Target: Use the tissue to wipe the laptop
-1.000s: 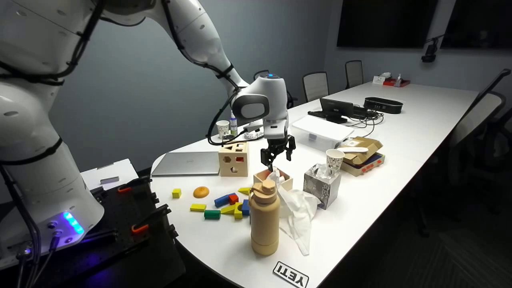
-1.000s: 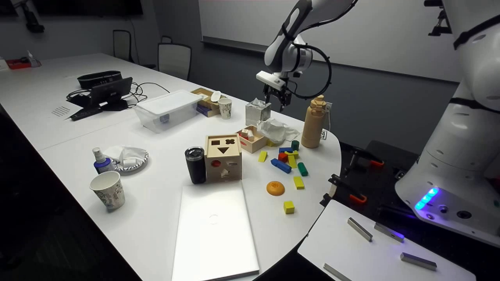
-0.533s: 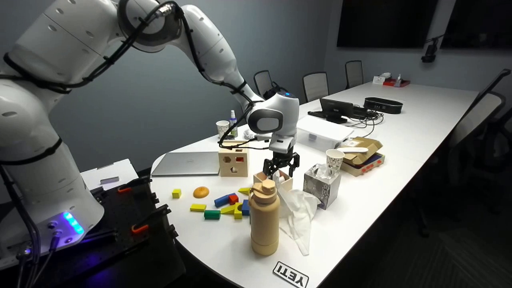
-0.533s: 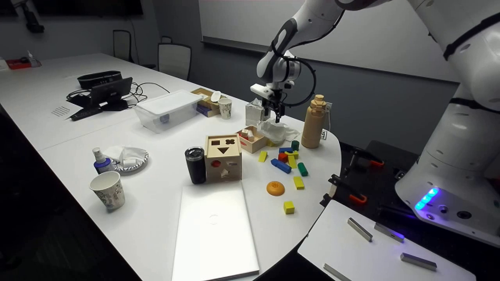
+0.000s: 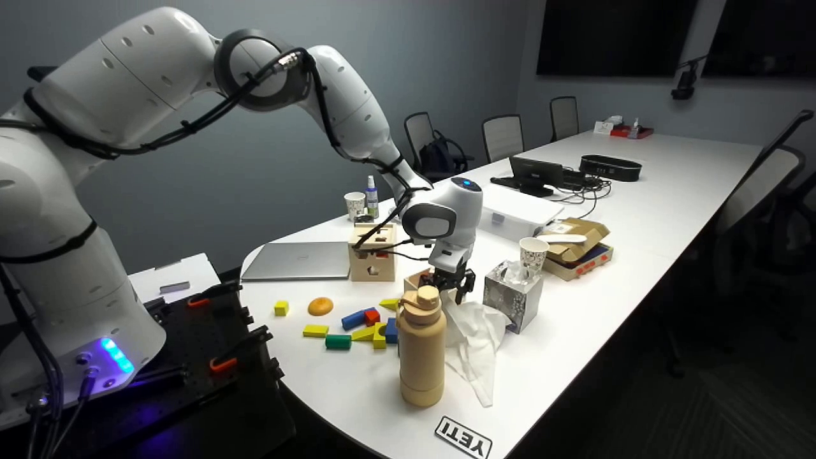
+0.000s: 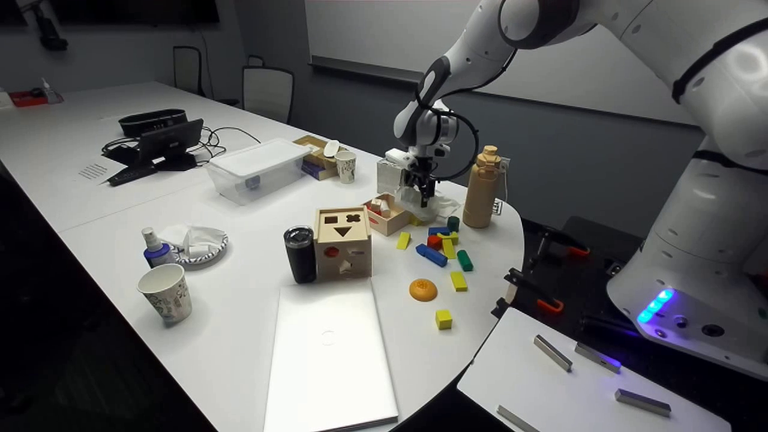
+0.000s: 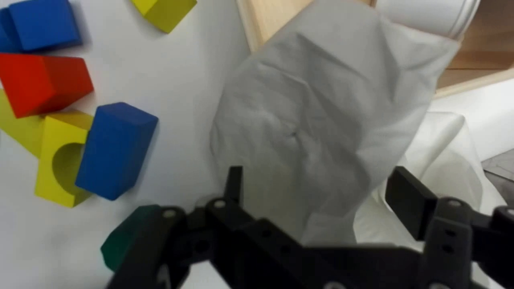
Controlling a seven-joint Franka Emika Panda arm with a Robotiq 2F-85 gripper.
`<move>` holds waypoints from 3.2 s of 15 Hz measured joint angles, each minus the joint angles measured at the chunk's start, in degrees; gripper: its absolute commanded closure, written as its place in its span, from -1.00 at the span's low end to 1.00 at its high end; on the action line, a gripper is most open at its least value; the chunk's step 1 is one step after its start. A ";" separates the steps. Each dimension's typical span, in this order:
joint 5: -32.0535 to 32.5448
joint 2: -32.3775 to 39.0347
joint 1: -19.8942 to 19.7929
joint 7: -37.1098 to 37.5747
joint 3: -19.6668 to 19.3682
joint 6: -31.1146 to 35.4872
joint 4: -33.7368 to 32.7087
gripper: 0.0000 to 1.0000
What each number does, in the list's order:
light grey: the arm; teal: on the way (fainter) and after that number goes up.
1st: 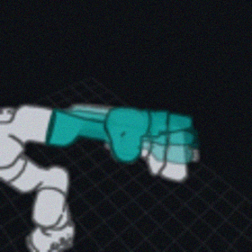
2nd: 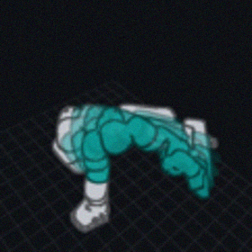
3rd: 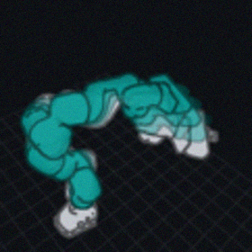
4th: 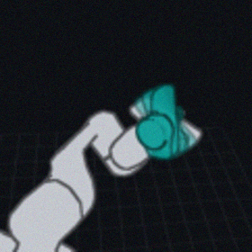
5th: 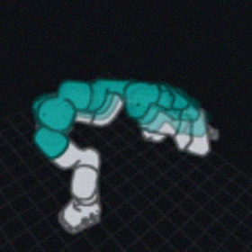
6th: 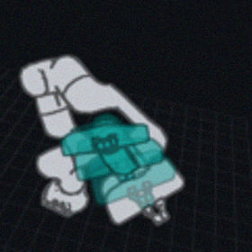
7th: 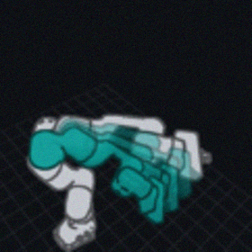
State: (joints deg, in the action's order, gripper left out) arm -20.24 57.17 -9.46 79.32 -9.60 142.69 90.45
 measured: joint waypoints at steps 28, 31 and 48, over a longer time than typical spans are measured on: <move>25.05 -14.87 17.03 15.25 -3.80 -26.75 -1.44 0.99; 28.14 -16.28 19.35 15.50 -1.56 -27.89 0.86 0.99; 40.18 -16.06 29.46 17.19 3.76 -26.05 7.04 0.99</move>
State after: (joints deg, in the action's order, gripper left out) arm 19.94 41.11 19.99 96.51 -5.83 116.64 97.49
